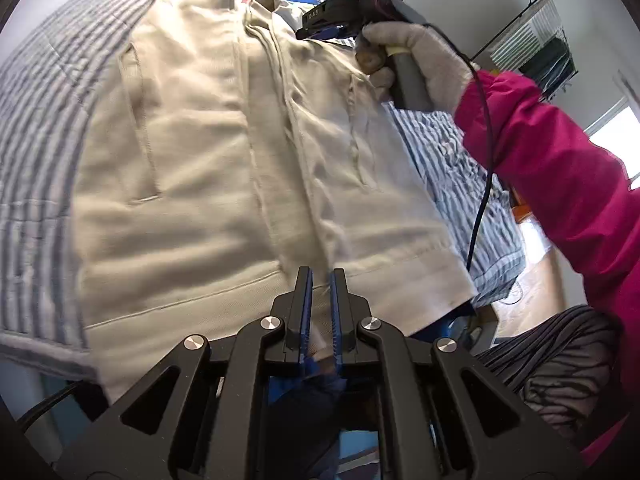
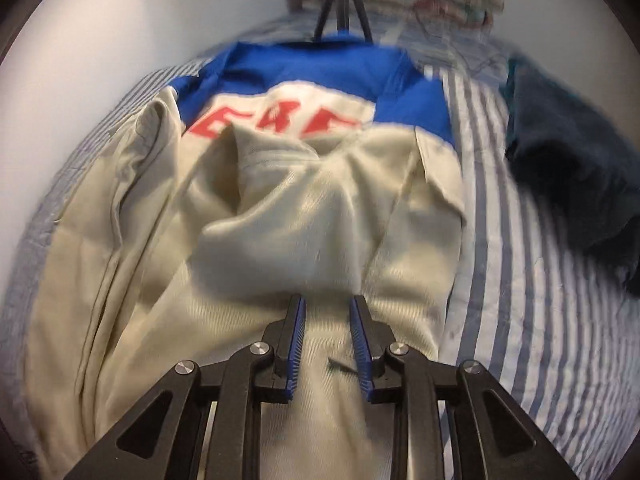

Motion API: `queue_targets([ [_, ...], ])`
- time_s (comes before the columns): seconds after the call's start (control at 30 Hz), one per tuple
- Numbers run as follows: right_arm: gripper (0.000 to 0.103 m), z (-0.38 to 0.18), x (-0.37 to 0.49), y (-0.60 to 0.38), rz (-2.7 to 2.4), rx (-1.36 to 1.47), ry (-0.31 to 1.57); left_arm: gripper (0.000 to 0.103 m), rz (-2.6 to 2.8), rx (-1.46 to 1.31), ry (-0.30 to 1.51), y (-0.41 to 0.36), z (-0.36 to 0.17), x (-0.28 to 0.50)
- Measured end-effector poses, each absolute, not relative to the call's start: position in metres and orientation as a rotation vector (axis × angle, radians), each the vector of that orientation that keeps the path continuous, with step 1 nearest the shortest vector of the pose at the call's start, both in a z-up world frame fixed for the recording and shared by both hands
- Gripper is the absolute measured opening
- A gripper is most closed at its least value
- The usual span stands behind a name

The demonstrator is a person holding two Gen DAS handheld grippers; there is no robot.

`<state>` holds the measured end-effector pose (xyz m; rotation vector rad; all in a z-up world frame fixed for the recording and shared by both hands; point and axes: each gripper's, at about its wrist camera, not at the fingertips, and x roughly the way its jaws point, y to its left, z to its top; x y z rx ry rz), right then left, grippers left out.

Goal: Fold large clothes

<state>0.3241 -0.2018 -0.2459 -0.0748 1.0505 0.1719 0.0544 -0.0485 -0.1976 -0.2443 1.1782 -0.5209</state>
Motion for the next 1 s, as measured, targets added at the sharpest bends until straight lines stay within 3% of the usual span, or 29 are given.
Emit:
queue_targets([
  [0.2,0.025,-0.212,0.265,-0.171,0.318,-0.071,0.981,0.005,-0.497,-0.144,1.14,-0.044,-0.179,0.033],
  [0.43,0.025,-0.25,0.23,-0.141,0.349,-0.015,1.084,0.006,-0.471,-0.112,1.115,-0.022,-0.165,0.009],
  [0.5,0.025,-0.247,0.22,-0.144,0.382,0.058,1.092,0.01,-0.455,-0.11,1.102,-0.013,-0.159,0.004],
  [0.6,0.025,-0.226,0.188,-0.147,0.456,0.055,1.077,0.024,-0.424,-0.108,1.075,0.005,-0.15,0.0],
  [0.8,0.031,-0.194,0.118,-0.182,0.415,0.05,1.003,0.024,-0.366,-0.13,1.071,0.041,-0.147,0.021],
  [1.0,0.033,-0.211,0.06,-0.195,0.39,-0.042,1.021,0.024,-0.308,-0.14,1.11,0.055,-0.165,0.055],
])
